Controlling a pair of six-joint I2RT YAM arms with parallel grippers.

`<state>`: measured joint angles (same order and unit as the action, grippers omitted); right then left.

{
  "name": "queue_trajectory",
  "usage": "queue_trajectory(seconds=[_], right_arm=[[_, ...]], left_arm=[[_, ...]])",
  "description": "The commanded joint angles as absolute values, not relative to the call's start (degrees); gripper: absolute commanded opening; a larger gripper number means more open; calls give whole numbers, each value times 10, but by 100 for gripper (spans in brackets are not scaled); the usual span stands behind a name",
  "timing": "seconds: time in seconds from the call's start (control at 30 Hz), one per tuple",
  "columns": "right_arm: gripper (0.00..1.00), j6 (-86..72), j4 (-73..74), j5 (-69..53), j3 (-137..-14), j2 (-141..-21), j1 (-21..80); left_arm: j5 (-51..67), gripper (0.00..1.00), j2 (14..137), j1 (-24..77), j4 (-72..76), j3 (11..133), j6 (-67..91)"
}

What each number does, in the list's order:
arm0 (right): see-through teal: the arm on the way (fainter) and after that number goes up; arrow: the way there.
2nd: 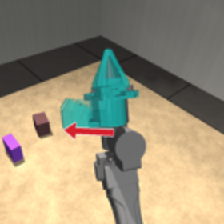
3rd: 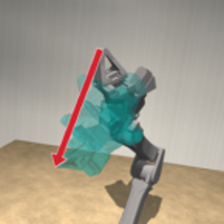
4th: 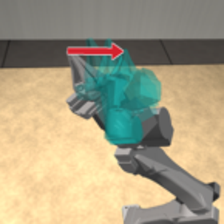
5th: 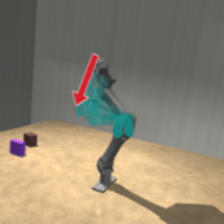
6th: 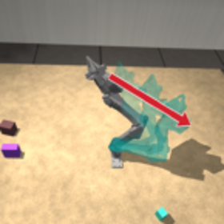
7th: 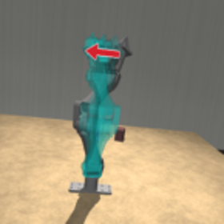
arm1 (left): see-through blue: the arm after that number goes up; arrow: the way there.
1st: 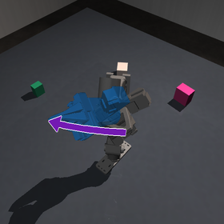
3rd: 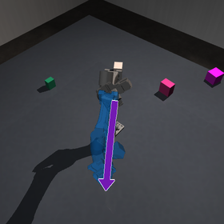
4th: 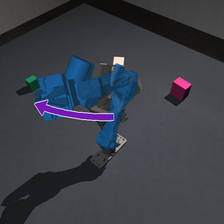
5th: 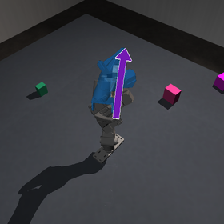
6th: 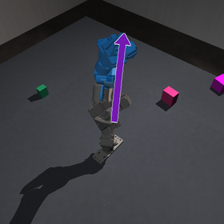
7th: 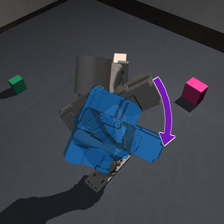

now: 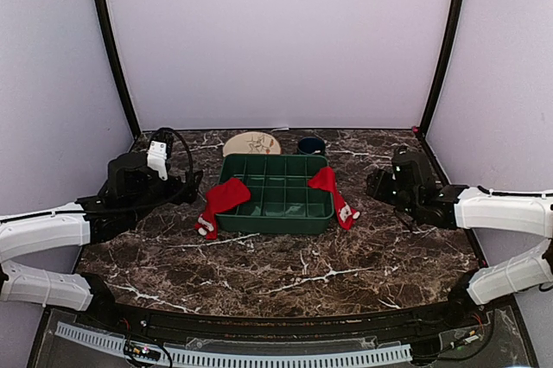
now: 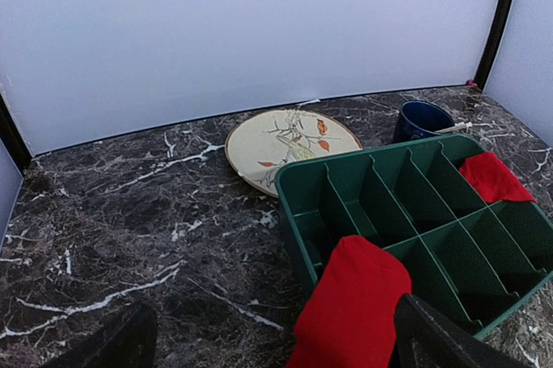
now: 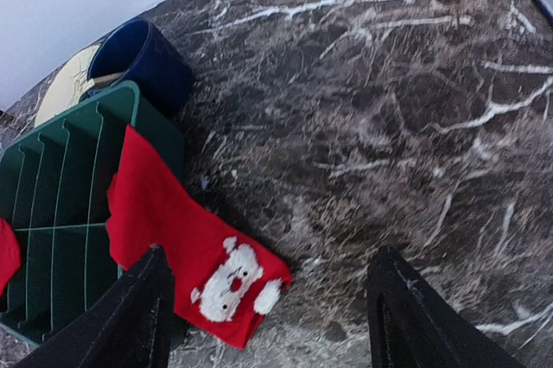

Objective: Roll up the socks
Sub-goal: Pick up the sock from the center of the board.

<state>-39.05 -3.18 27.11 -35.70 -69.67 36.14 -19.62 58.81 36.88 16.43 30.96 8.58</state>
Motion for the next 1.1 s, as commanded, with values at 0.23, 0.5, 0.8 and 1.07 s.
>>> queue_trajectory(seconds=[0.23, 0.5, 0.8, 1.07], right_arm=[[73, -594, 6, 183, -359, -793, 403], [76, -619, -2, 144, -401, -880, 403], [75, -637, 8, 129, -427, -930, 394], [63, -633, 46, 115, -452, -966, 388]], left_arm=[[-179, 97, 627, 416, 120, 348, 95], [-180, 98, 656, 424, 121, 360, 88], [-187, 98, 689, 424, 137, 378, 74], [-203, 99, 696, 424, 145, 384, 64]])
